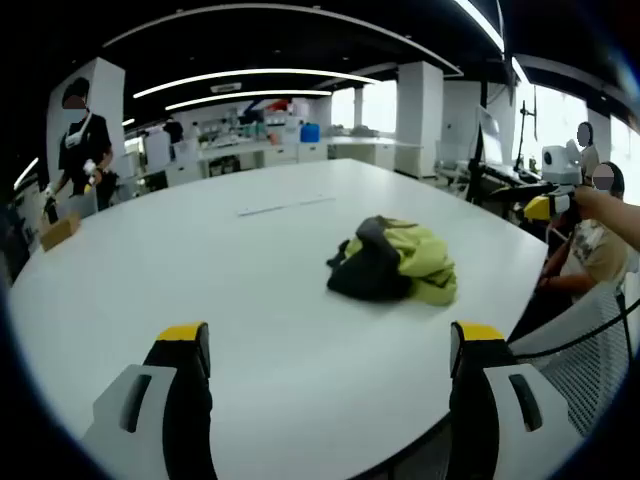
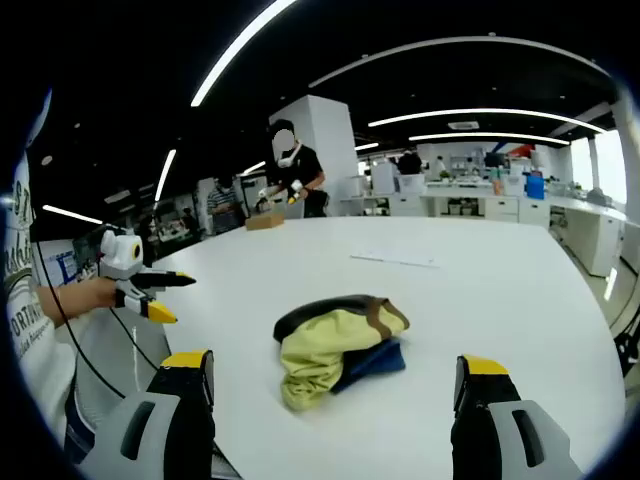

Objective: Fold the garment on the visible template until the final outline fits inside the template.

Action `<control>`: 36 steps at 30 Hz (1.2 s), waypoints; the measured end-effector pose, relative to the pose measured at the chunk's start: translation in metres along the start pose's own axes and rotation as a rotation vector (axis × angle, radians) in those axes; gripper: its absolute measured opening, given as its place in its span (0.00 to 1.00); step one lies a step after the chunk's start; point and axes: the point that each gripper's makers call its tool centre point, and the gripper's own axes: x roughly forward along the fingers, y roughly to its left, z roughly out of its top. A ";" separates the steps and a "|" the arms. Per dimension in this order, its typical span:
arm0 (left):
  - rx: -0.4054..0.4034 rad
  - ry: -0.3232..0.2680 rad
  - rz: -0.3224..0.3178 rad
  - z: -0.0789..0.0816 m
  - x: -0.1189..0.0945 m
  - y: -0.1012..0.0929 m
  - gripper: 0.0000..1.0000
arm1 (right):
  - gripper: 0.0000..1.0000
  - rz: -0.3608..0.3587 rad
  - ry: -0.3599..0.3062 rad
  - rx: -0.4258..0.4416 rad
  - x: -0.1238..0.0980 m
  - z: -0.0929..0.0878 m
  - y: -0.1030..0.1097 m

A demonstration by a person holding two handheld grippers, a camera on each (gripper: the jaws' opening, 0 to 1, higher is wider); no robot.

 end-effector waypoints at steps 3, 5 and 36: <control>-0.002 -0.002 0.000 0.000 -0.001 0.000 0.97 | 0.99 0.004 0.003 -0.002 0.001 0.000 0.001; -0.002 -0.001 -0.003 0.000 -0.001 -0.001 0.97 | 0.99 0.008 0.005 -0.002 0.002 0.000 0.002; 0.005 -0.018 -0.039 0.009 -0.003 -0.005 0.92 | 0.94 0.028 0.029 -0.013 0.000 -0.004 0.001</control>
